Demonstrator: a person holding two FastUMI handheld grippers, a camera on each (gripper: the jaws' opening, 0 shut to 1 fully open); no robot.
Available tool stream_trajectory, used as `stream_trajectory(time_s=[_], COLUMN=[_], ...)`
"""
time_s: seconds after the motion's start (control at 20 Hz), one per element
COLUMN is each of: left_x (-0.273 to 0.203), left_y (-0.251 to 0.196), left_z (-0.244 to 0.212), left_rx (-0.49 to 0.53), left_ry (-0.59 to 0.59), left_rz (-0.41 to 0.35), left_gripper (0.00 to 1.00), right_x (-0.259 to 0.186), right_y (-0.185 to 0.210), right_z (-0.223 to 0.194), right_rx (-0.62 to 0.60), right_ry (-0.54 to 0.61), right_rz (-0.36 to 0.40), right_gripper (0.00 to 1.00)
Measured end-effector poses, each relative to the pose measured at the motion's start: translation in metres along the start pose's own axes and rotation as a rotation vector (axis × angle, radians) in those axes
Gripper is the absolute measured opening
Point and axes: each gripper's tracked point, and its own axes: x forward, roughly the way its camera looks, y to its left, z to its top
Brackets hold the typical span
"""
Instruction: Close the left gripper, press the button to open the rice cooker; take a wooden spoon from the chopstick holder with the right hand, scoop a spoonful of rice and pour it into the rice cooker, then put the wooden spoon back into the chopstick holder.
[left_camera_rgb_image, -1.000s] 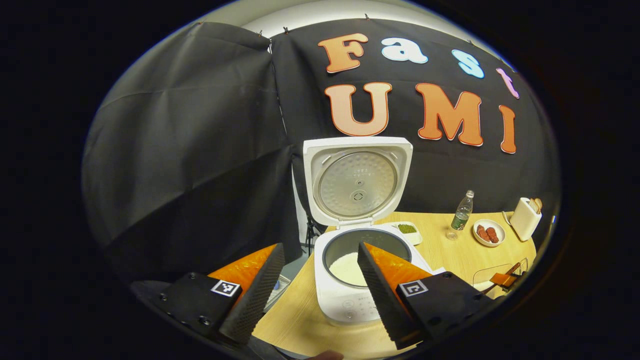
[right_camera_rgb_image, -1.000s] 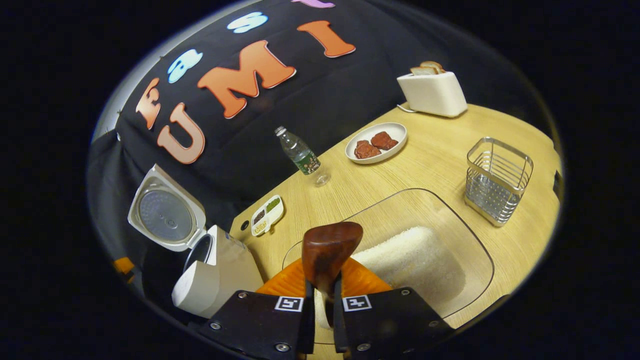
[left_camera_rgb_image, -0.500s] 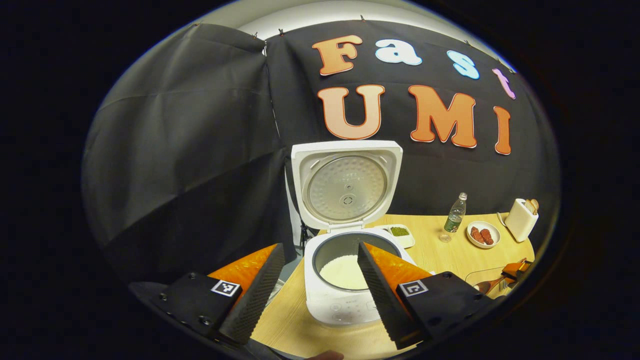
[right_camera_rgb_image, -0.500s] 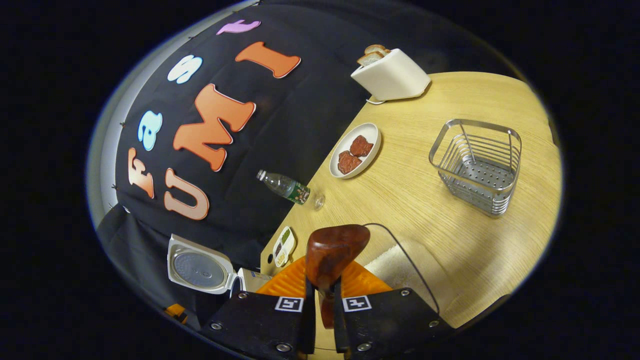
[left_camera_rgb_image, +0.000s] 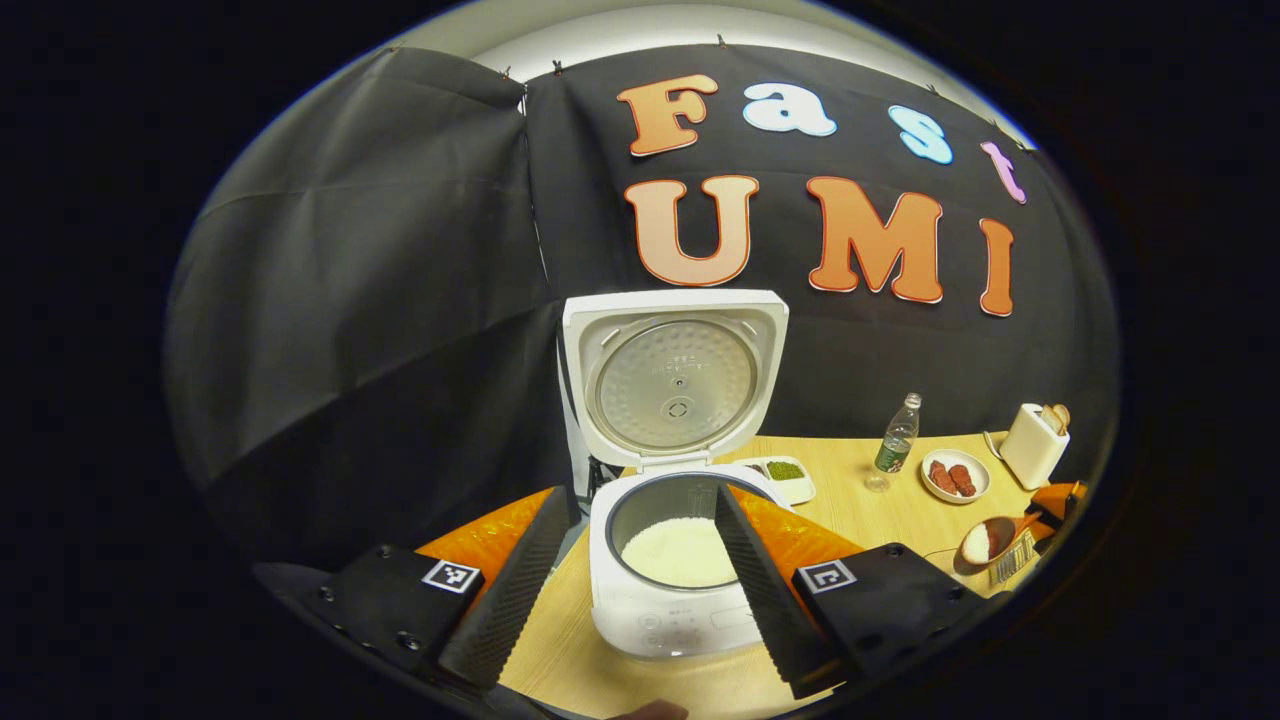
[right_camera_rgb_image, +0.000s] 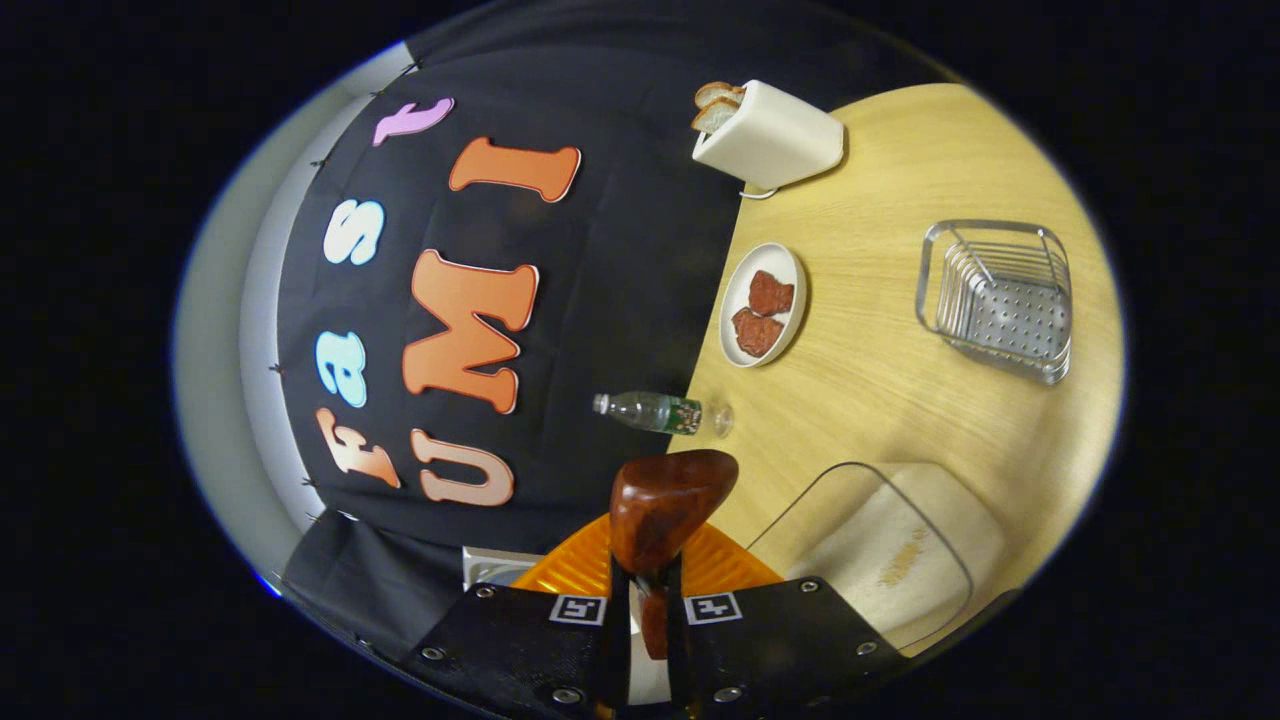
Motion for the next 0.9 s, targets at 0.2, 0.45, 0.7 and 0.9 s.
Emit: stream_trajectory(time_s=[0.2,0.45,0.7,0.9], left_x=[-0.003,-0.01,-0.016,-0.024], left_y=[0.011,0.033,0.063,0.09], left_z=[-0.002,0.002,-0.001,-0.011], left_rx=[-0.002,-0.003,-0.024,-0.048], left_ry=[-0.01,-0.039,-0.043,-0.032], left_rz=[0.023,0.066,0.13,0.189], left_gripper=[0.99,0.99,1.0,0.99], right_x=[0.016,0.053,0.086,0.112], right_y=[0.04,0.08,0.113,0.131], right_z=[-0.027,-0.073,-0.117,-0.156], right_rx=[0.092,0.157,0.2,0.093], right_ry=[0.07,0.173,0.261,0.31], right_rz=[0.082,0.121,0.151,0.134], right_gripper=[0.14,0.14,0.14,0.14])
